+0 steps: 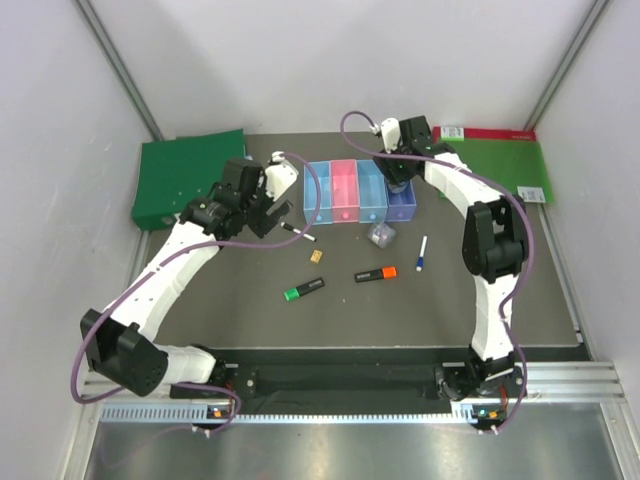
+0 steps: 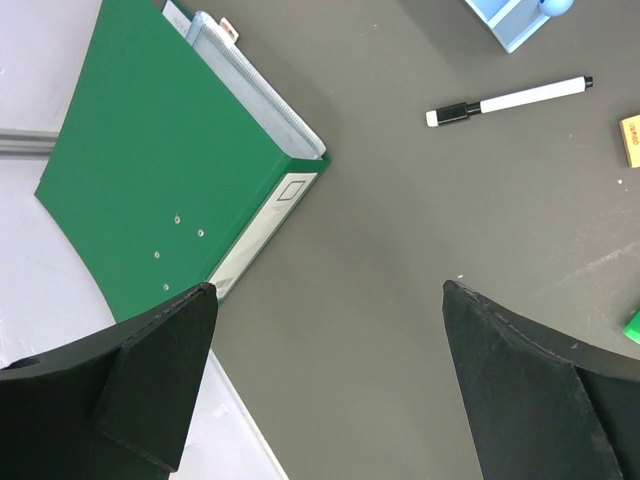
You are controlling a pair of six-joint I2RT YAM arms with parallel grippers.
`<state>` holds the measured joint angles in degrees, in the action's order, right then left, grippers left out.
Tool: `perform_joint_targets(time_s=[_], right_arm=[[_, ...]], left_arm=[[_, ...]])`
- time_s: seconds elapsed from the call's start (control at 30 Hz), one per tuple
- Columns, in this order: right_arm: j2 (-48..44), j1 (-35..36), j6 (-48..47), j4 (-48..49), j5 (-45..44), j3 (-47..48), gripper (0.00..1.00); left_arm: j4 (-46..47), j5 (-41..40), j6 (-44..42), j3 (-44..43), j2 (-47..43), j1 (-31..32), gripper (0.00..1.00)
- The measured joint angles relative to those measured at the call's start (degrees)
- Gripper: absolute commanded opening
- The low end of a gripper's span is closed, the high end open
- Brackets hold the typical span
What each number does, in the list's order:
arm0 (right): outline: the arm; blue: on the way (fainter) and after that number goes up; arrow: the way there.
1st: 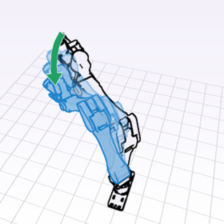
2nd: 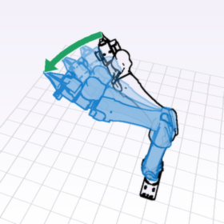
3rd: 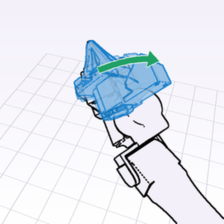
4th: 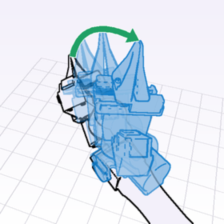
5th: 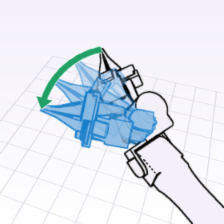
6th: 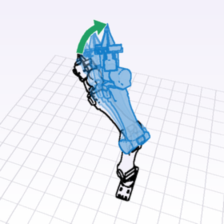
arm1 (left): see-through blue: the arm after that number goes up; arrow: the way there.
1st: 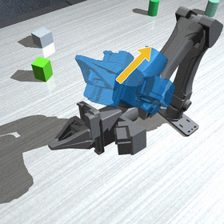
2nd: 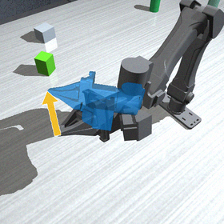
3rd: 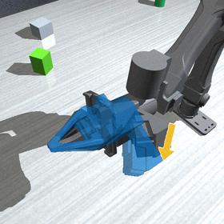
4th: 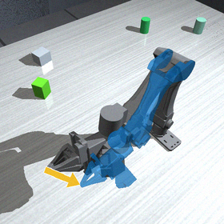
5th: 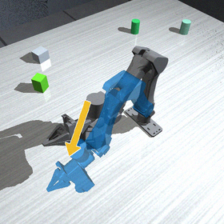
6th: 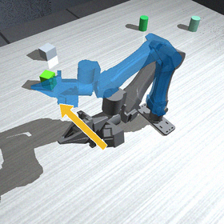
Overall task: Sort the stationery into containers
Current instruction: Place the stationery in the storage box.
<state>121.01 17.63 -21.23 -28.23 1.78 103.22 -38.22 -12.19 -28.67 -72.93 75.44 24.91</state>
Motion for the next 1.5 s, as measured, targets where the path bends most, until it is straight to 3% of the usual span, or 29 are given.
perform_joint_targets(time_s=[0.1,0.37,0.5,1.07,1.27,1.5], right_arm=[[0.6,0.0,0.0,0.6,-0.2,0.1,0.27],[0.8,0.0,-0.4,3.3,-0.9,0.0,0.29],[0.8,0.0,-0.9,5.8,-1.3,0.0,0.45],[1.0,0.3,-1.7,8.1,-2.8,-1.2,0.67],[1.0,0.3,-1.8,8.6,-3.1,-1.3,0.81],[1.0,0.3,-1.9,9.4,-3.7,-1.3,0.84]], left_arm=[[0.0,0.3,0.0,0.0,0.1,0.0,0.99],[0.0,0.8,0.0,0.0,0.2,0.0,0.99],[0.0,0.8,0.0,0.0,0.5,0.0,0.99],[0.0,0.9,0.0,-1.0,1.8,0.0,0.99],[0.0,1.1,0.0,-1.3,2.1,0.0,0.99],[0.0,1.3,0.0,-1.5,2.1,0.0,0.99]])
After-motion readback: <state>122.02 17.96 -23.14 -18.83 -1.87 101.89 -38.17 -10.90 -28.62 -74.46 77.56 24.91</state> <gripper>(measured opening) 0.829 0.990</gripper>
